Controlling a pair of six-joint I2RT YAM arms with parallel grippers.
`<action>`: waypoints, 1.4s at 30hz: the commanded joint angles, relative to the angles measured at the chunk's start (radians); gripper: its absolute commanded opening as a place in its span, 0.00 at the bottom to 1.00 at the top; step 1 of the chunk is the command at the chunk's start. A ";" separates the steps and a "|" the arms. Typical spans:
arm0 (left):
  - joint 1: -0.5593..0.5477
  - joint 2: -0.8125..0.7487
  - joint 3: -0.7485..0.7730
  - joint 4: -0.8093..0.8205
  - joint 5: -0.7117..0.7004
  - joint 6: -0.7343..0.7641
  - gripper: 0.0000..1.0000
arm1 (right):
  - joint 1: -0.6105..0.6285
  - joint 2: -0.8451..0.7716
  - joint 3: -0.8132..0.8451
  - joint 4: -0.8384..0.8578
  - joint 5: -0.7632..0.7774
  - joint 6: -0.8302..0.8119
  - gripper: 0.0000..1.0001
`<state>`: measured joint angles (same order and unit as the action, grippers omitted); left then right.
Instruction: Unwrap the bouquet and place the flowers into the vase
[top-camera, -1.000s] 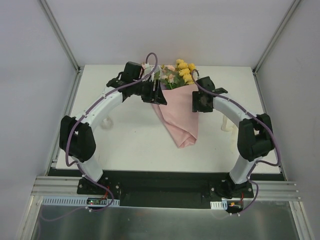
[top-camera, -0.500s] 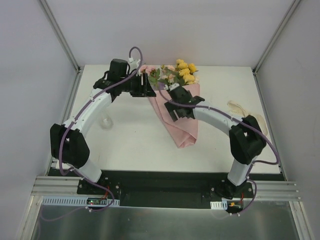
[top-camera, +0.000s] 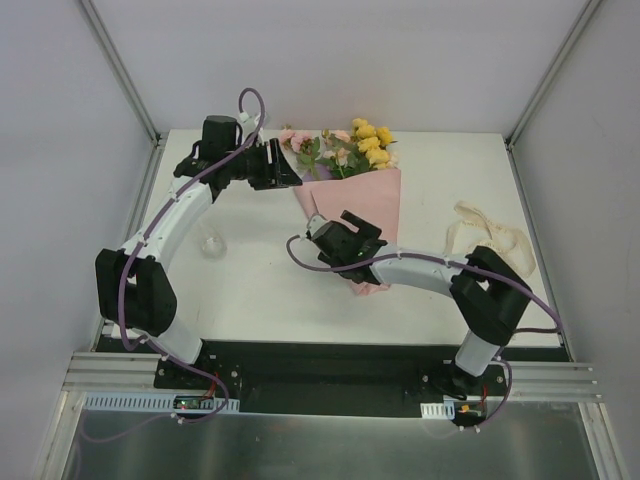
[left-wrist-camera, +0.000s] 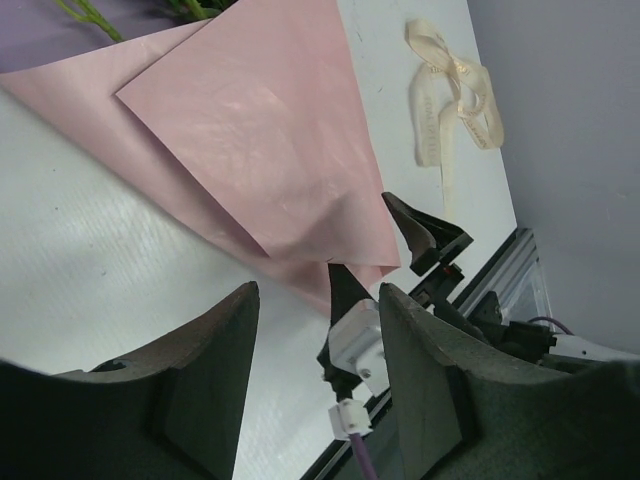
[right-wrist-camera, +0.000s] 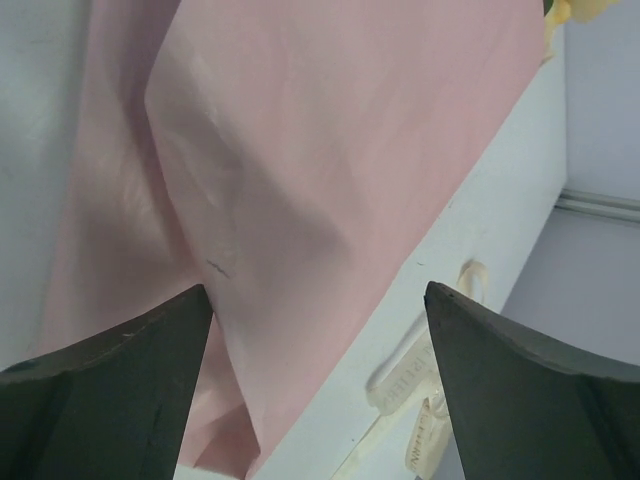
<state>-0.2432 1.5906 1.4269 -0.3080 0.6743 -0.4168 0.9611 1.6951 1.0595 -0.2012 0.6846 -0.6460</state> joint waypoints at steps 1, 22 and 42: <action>-0.005 -0.001 -0.010 0.043 0.047 -0.014 0.50 | 0.005 0.063 0.062 0.120 0.182 -0.052 0.89; -0.034 0.029 -0.013 0.050 0.076 -0.011 0.50 | -0.274 -0.471 -0.174 -0.271 0.169 0.710 0.92; -0.064 0.049 -0.014 0.052 0.073 0.004 0.50 | -0.548 -0.484 0.042 -0.383 -0.754 0.675 0.96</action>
<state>-0.3016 1.6360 1.4239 -0.2821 0.7322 -0.4297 0.4927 1.0264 1.0916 -0.6365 0.4503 -0.0151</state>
